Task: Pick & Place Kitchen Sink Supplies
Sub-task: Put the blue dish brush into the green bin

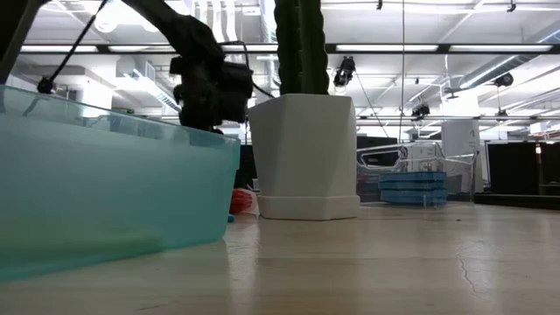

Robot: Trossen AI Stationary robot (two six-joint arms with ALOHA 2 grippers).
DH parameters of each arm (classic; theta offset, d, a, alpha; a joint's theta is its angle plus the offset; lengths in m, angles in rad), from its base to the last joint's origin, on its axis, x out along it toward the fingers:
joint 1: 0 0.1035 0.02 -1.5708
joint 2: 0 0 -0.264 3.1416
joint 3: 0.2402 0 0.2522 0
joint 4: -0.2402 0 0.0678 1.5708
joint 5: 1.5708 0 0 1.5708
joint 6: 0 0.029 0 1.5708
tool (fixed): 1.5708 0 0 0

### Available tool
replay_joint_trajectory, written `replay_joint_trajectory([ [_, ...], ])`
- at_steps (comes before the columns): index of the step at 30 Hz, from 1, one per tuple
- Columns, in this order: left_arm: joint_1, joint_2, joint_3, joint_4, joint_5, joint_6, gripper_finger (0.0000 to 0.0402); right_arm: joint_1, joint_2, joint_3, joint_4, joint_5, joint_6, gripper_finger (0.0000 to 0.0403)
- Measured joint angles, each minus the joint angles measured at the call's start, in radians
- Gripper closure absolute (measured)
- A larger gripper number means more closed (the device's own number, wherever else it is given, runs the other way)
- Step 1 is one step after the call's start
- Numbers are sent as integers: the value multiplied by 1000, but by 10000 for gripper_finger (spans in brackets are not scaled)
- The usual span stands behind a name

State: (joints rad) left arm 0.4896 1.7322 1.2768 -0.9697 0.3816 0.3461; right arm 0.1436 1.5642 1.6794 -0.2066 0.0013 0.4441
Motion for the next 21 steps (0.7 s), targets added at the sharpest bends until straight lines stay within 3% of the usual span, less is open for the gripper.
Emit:
replay_joint_trajectory([
  [14,-1,78,-4,19,-67,36,221,-1,0,0,-12,1,-7,323],
  [21,-2,103,-7,19,-65,39,253,-8,0,0,-26,2,-7,330],
])
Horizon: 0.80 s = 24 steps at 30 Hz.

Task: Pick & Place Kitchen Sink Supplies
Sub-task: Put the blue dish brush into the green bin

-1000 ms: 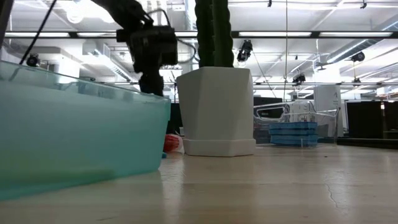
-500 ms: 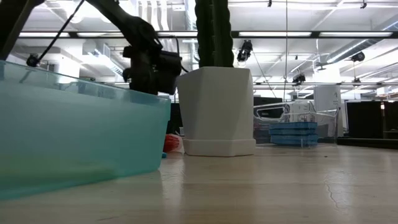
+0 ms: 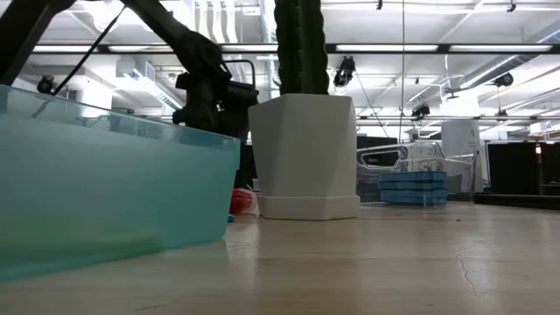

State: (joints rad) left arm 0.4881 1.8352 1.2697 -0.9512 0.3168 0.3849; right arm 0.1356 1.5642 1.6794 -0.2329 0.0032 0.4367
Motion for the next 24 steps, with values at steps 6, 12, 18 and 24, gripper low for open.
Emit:
replay_joint_trajectory([
  [6,0,8,-3,9,1,7,321,1,0,0,0,0,0,320],
  [12,0,8,-5,10,11,6,391,1,0,0,0,0,0,312],
  [18,1,-12,29,-24,0,9,398,1,0,0,0,0,4,319],
  [24,2,-44,105,-94,-18,26,400,2,0,0,3,-1,5,329],
])
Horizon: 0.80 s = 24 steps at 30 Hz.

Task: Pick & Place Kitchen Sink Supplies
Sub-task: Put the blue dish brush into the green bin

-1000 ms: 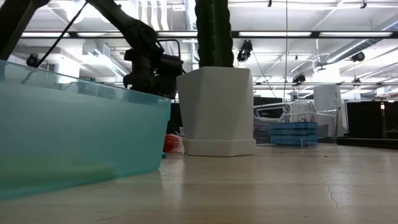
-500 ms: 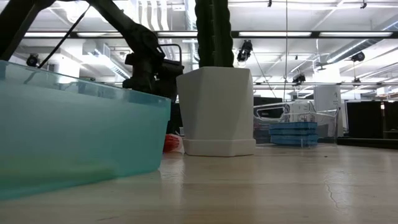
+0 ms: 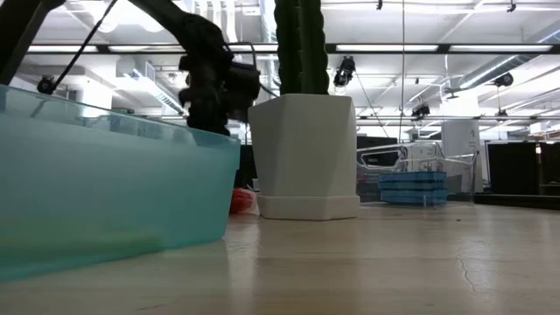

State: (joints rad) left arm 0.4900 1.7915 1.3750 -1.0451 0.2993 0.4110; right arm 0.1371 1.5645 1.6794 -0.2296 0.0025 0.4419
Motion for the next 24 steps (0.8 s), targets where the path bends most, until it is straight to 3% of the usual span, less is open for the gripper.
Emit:
replay_joint_trajectory([
  [12,-6,-54,141,-212,-39,-2,401,0,0,0,0,-1,2,314],
  [24,-114,-230,150,-296,-41,-110,401,0,0,0,-1,-2,-8,307],
])
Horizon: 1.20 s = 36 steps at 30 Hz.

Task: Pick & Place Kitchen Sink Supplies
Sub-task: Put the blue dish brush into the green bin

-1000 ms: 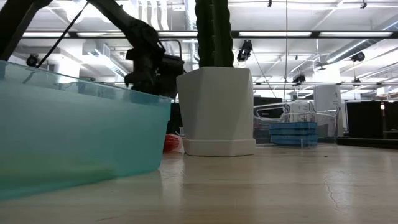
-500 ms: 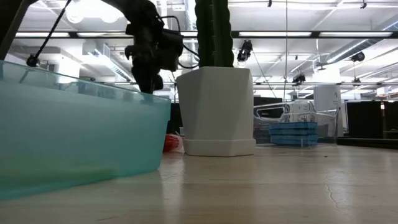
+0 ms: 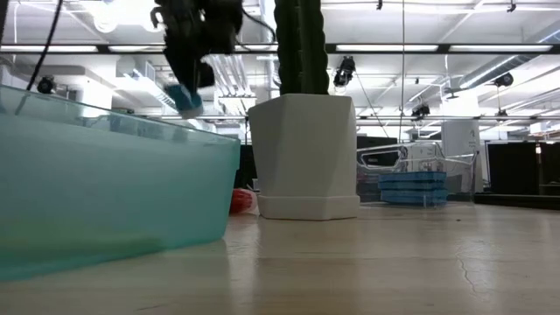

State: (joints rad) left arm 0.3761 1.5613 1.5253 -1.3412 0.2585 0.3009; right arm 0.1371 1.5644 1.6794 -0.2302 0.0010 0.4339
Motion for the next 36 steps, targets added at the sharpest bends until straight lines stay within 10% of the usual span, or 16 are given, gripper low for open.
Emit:
replay_joint_trajectory([
  [12,-131,-259,-7,-3,-114,-354,401,0,0,0,1,0,-35,327],
  [27,-531,-383,-43,-80,-271,-1375,401,-7,-56,0,-22,-6,-180,313],
  [36,-919,-344,-188,163,-367,-2089,401,-7,-120,0,-74,-1,-337,313],
])
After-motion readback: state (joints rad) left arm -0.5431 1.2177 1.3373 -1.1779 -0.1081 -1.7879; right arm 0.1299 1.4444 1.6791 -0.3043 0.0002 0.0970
